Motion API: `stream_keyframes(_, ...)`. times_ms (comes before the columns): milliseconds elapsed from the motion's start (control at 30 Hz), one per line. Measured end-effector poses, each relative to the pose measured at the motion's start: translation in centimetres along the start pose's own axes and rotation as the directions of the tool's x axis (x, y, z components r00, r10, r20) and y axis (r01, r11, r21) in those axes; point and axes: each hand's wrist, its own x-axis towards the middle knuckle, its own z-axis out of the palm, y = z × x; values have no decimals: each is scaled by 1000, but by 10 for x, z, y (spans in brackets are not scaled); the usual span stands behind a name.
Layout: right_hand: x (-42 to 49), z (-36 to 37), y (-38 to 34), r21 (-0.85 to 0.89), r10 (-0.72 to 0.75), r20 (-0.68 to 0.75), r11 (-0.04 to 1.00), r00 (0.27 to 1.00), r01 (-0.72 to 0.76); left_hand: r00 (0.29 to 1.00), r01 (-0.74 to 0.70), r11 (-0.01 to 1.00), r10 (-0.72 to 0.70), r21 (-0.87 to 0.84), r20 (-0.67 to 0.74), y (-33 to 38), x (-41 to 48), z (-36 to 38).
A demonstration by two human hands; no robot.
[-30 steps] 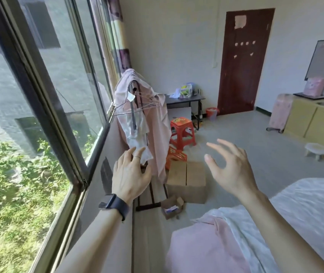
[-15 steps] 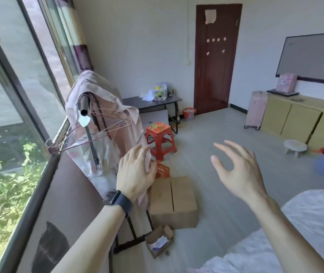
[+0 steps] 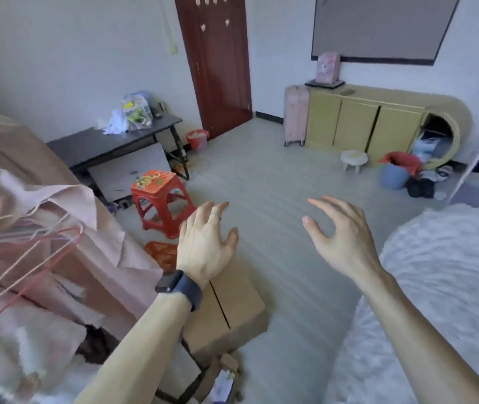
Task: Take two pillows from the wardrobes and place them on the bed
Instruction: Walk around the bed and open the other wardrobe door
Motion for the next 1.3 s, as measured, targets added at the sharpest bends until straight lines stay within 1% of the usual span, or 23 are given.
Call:
stream_keyframes(100, 28, 29, 10, -11, 88, -32, 996, 996, -89, 997, -62, 997, 63, -35, 37, -11, 59, 20)
stream_keyframes(233, 59, 39, 31, -45, 183, -82, 981, 980, -187, 982, -113, 988, 127, -102, 142, 2, 126, 53)
stream_keyframes(400, 98, 24, 58, -129, 285, -143, 944, 948, -303, 941, -180, 955, 237, -237, 242, 50, 198, 101)
stream_keyframes(467, 118, 14, 79, -160, 294, -171, 933, 940, -321, 922, -209, 934, 287, -289, 260, 76, 228, 123)
stream_keyframes(533, 142, 2, 106, -189, 320, -206, 914, 925, -358, 893, -268, 910, 359, -318, 273, 105, 261, 146)
stream_keyframes(600, 175, -7, 140, -204, 344, -254, 895, 904, -397, 868, -323, 883, 420, -340, 266, 136, 305, 171)
stream_keyframes(667, 211, -15, 174, -213, 338, -296, 889, 893, -406, 851, -366, 862, 463, -351, 250, 165, 353, 196)
stream_keyframes(867, 342, -50, 282, -222, 367, -368, 858, 854, -464, 816, -431, 829, 527, -356, 239, 262, 499, 256)
stream_keyframes(967, 398, -68, 322, -217, 371, -402, 850, 837, -480, 818, -447, 820, 537, -359, 208, 303, 563, 276)
stream_keyframes(1033, 424, -75, 342, -220, 377, -410, 843, 830, -492, 818, -452, 812, 542, -370, 191, 323, 592, 285)
stream_keyframes(1100, 456, -85, 374, -199, 421, -426, 820, 801, -537, 806, -465, 798, 561, -383, 190, 356, 629, 307)
stream_keyframes(1167, 469, -88, 390, -195, 426, -433, 816, 795, -544, 795, -476, 782, 579, -403, 184, 374, 648, 320)
stream_keyframes(1300, 514, -104, 461, -201, 473, -453, 772, 756, -603, 739, -513, 743, 637, -430, 220, 442, 715, 379)
